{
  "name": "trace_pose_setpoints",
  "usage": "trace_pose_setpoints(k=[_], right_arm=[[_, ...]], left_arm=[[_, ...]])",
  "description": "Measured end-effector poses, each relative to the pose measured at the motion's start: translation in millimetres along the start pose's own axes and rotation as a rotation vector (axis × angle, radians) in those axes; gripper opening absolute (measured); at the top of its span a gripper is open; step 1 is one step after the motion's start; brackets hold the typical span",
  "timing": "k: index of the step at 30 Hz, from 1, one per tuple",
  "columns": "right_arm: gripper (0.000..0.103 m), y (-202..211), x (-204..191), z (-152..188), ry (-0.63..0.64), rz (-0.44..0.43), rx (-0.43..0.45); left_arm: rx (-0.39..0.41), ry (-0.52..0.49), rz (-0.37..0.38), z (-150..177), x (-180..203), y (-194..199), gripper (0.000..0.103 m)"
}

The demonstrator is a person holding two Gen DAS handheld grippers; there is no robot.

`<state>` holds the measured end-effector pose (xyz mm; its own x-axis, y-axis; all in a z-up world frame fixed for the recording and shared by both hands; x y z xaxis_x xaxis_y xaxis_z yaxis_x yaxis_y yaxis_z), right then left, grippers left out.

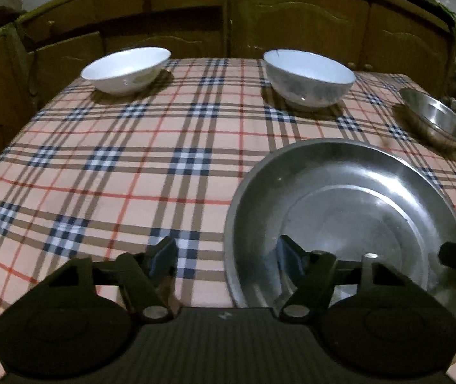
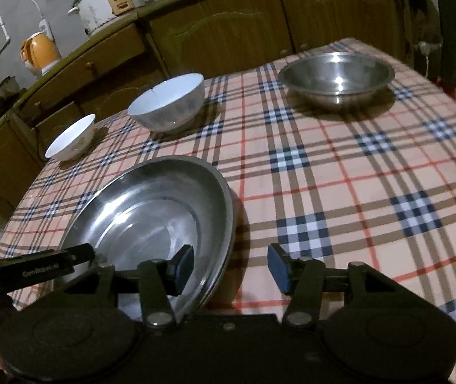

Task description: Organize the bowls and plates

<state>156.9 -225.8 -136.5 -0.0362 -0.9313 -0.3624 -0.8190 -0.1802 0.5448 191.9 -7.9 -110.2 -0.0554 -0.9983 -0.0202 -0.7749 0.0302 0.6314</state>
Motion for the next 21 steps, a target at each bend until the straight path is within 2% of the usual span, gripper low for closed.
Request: trace_pose_setpoints(k=[1,3,4,5,6,11,14,21], right_arm=[[0.063,-1.9,-0.4,0.1,-0.006,-0.002,-0.001],[0.064,-4.4,-2.5,-1.3,-0.010,-0.014,0.002],[0.061,-5.6,-4.3,-1.7,-0.010,-0.025,-0.001],[0.050,-7.3,-6.6,-2.0,-0.012,-0.042,-0.007],[0.044,-8.9,-9.3,-2.1,-0.016,-0.059,-0.014],[0.038,-4.5,-14.0,-1.5,-0.024,-0.041,0.001],[0.038,2.9,-20.4,-5.0,-0.004,-0.053,0.021],[0.038,17.6,-39.1,-16.4,0.029,-0.072,0.063]], left_arm=[[-0.003,-0.001,0.008,-0.5,1.2,-1.1,0.067],[-0.002,-0.010,0.022,-2.3,4.3,-1.7,0.055],[-0.002,-0.014,0.035,-3.5,6.4,-1.6,0.050],[-0.005,-0.020,0.049,-4.5,8.9,-1.9,0.040],[-0.007,-0.027,0.054,-5.3,11.6,-1.6,0.040],[-0.003,-0.005,0.035,-7.4,9.2,2.6,0.035],[0.010,-0.005,0.024,-10.9,5.4,8.1,0.031],[0.067,-0.001,0.016,-22.3,-3.7,30.4,0.031]])
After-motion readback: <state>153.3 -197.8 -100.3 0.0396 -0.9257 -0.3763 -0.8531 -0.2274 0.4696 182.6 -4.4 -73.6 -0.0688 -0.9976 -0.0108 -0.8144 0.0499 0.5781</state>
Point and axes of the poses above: each gripper's, at about its wrist camera, not at the fingertips, and y roughly against the way its jaws point, x to its right, z to its underside, the point moved 4 cm from there along -y, roughly the way its jaws point, and after that the axes turned 7 degrees about x, right-handed, at the moved point
